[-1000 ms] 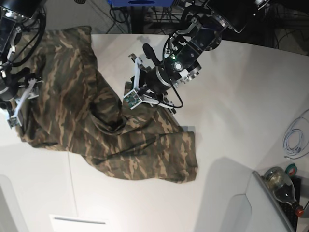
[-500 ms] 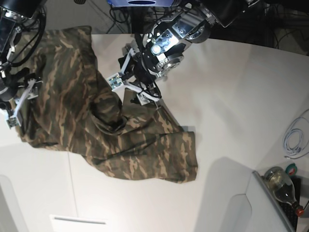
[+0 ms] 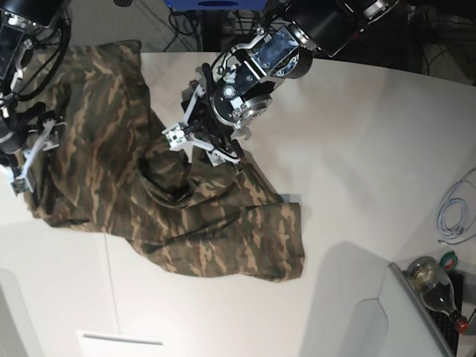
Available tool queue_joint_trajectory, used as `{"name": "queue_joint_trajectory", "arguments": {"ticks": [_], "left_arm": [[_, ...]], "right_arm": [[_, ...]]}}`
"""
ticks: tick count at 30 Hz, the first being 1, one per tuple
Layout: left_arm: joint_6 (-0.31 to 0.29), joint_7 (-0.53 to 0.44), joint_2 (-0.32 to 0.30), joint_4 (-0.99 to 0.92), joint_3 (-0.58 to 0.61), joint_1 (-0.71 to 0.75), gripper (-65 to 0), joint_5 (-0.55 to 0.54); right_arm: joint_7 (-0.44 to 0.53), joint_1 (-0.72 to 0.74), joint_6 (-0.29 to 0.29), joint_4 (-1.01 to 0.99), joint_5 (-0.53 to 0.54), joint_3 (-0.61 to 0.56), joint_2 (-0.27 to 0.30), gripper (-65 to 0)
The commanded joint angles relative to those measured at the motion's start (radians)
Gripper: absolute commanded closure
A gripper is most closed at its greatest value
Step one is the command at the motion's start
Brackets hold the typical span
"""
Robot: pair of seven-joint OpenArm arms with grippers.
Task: Layout the t-shirt on the table in an organized manner, then fold the t-shirt properly
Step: 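Move the left gripper to the shirt edge and smooth it flat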
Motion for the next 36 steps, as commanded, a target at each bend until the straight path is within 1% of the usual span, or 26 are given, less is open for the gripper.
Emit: {"name": "queue_joint_trajectory", "arguments": {"ticks": [1, 4, 6, 8, 9, 10, 12, 16, 17, 18, 21, 23, 26, 28, 31, 33, 36], "left_arm": [[-0.003, 0.034, -0.007, -0.007, -0.003, -0.004, -26.5, 0.011], [-0.003, 0.039, -0.017, 0.001, -0.003, 0.001, -10.4, 0.017], [-0.003, 0.04, -0.037, 0.037, -0.003, 0.009, 0.0, 0.017], [-0.003, 0.066, -0.069, 0.086, -0.003, 0.029, 0.0, 0.017], [-0.003, 0.103, -0.087, 0.12, -0.003, 0.036, 0.0, 0.017], [-0.003, 0.141, -0.106, 0.16, -0.003, 0.042, 0.0, 0.017], [-0.003, 0.194, -0.153, 0.229, -0.003, 0.052, 0.0, 0.017], [-0.003, 0.267, -0.253, 0.343, -0.012, 0.075, 0.0, 0.009], [-0.003, 0.276, -0.271, 0.366, -0.033, 0.082, 0.0, 0.009], [-0.005, 0.286, -0.285, 0.389, -0.064, 0.102, 0.0, 0.009], [-0.006, 0.281, -0.317, 0.456, -0.187, 0.167, 0.0, 0.009], [-0.015, 0.28, -0.325, 0.47, -0.254, 0.204, 0.0, 0.011], [-0.097, 0.278, -0.323, 0.467, -0.331, 0.247, 0.0, 0.015], [-0.126, 0.278, -0.316, 0.469, -0.36, 0.277, 0.0, 0.02], [-0.124, 0.278, -0.313, 0.467, -0.369, 0.309, 0.0, 0.02], [-0.124, 0.278, -0.313, 0.469, -0.371, 0.336, 0.0, 0.012], [-0.124, 0.278, -0.279, 0.469, -0.372, 0.374, 0.0, 0.017]], "right_arm": [[0.011, 0.002, 0.003, 0.013, 0.004, 0.001, -0.002, -46.1], [0.011, 0.001, 0.003, 0.007, 0.004, 0.001, -0.016, -46.1], [0.013, 0.005, 0.003, -0.045, 0.004, 0.001, -0.017, -45.9], [0.017, 0.025, 0.003, -0.127, 0.004, 0.001, -0.017, -45.6], [0.017, 0.041, 0.003, -0.174, 0.004, 0.009, -0.016, -43.8], [0.019, 0.061, 0.003, -0.232, 0.004, 0.009, -0.01, -39.9], [0.025, 0.099, 0.003, -0.346, 0.004, 0.01, 0.007, -29.4], [0.08, 0.157, 0.003, -0.512, 0.002, 0.01, 0.05, -5.9], [0.085, 0.168, 0.003, -0.533, 0.001, 0.01, 0.058, -1.7], [0.088, 0.176, 0.003, -0.552, 0.001, 0.01, 0.07, 0.0], [0.091, 0.2, 0.003, -0.595, -0.001, 0.01, 0.11, -0.8], [0.091, 0.22, 0.003, -0.625, -0.001, 0.005, 0.135, -0.8], [0.093, 0.257, 0.003, -0.682, -0.001, -0.001, 0.162, -0.8], [0.093, 0.286, 0.003, -0.716, -0.002, -0.002, 0.176, -0.8], [0.094, 0.317, 0.003, -0.739, -0.002, -0.061, 0.202, -0.8], [0.087, 0.317, 0.003, -0.733, -0.002, -0.11, 0.208, -0.8], [0.083, 0.291, 0.003, -0.694, -0.002, -0.146, 0.205, -0.8]]}}
